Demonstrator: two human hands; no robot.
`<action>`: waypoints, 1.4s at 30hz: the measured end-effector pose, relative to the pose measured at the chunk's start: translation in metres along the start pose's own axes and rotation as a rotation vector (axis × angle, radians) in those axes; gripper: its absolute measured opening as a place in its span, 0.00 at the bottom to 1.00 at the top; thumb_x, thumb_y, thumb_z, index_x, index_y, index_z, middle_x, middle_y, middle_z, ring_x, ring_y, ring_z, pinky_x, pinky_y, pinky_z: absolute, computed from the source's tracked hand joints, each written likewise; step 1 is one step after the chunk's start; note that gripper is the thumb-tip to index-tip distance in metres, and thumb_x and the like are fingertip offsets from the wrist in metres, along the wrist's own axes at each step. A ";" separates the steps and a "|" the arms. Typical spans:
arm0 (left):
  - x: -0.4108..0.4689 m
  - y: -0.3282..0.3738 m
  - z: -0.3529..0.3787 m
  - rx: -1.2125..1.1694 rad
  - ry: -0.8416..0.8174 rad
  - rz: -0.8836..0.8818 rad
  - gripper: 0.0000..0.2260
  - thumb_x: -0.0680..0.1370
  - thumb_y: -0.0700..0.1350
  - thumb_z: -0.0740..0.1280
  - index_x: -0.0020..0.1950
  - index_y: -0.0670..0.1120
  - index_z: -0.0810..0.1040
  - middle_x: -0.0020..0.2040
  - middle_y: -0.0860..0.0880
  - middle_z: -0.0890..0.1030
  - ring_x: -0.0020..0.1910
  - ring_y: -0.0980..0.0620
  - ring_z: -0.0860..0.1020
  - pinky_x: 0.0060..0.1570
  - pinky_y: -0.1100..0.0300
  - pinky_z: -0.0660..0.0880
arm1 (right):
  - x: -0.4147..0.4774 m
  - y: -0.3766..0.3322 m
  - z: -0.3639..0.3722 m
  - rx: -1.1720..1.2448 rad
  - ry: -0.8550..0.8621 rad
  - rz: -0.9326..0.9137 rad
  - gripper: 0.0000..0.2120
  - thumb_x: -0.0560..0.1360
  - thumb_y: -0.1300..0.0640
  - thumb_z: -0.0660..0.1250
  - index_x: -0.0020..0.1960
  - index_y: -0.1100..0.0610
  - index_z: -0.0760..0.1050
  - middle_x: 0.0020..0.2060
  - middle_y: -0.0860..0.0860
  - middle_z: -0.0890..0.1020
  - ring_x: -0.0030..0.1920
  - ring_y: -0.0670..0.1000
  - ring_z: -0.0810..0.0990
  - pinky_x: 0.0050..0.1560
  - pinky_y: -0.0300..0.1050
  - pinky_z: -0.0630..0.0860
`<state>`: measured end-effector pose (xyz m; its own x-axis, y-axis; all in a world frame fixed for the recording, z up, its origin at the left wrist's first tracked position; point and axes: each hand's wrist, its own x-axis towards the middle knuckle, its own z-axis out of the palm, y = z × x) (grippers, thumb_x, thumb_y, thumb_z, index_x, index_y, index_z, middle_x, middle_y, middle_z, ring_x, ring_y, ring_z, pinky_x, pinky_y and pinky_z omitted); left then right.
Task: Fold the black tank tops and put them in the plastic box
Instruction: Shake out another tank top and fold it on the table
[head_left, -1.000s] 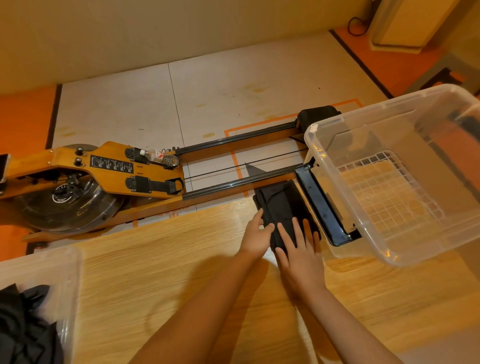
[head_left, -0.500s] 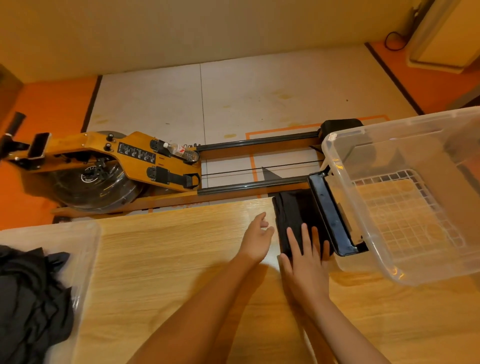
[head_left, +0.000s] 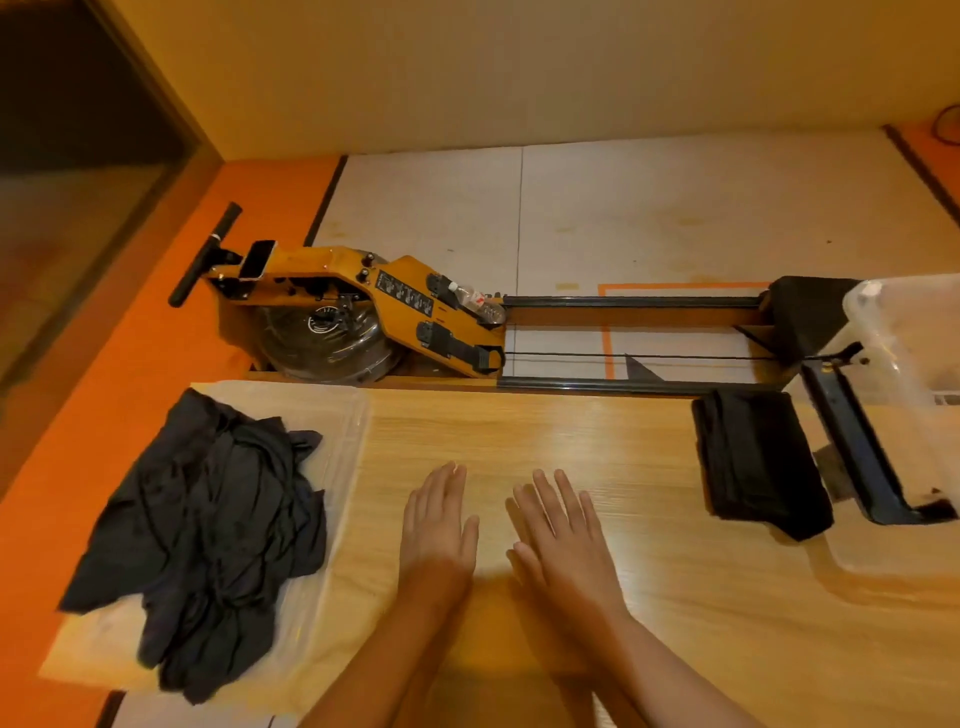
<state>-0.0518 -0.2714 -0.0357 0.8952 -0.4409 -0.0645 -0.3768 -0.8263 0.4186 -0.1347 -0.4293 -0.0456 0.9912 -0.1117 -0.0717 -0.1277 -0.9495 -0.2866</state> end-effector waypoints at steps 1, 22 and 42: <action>-0.005 -0.017 -0.010 0.019 0.028 -0.018 0.27 0.77 0.53 0.52 0.75 0.45 0.65 0.74 0.46 0.67 0.73 0.49 0.62 0.73 0.52 0.54 | 0.005 -0.018 0.005 0.016 -0.022 -0.030 0.28 0.77 0.43 0.53 0.74 0.51 0.60 0.73 0.54 0.66 0.76 0.56 0.51 0.71 0.53 0.48; -0.048 -0.198 -0.154 -0.243 0.302 -0.149 0.02 0.80 0.46 0.64 0.52 0.52 0.75 0.47 0.56 0.77 0.47 0.61 0.75 0.44 0.67 0.70 | 0.115 -0.258 0.022 0.337 0.058 -0.183 0.07 0.78 0.51 0.63 0.51 0.54 0.72 0.48 0.52 0.79 0.52 0.54 0.74 0.49 0.47 0.69; 0.038 -0.088 -0.340 -0.454 0.590 0.229 0.08 0.81 0.46 0.62 0.44 0.45 0.72 0.39 0.50 0.75 0.39 0.56 0.73 0.36 0.69 0.65 | 0.113 -0.211 -0.214 1.015 0.602 -0.098 0.07 0.83 0.58 0.55 0.48 0.56 0.68 0.38 0.52 0.74 0.36 0.44 0.73 0.36 0.39 0.70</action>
<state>0.0958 -0.0965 0.2331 0.8337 -0.2185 0.5072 -0.5467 -0.4565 0.7019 0.0122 -0.3042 0.2111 0.8212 -0.4292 0.3761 0.2481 -0.3251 -0.9126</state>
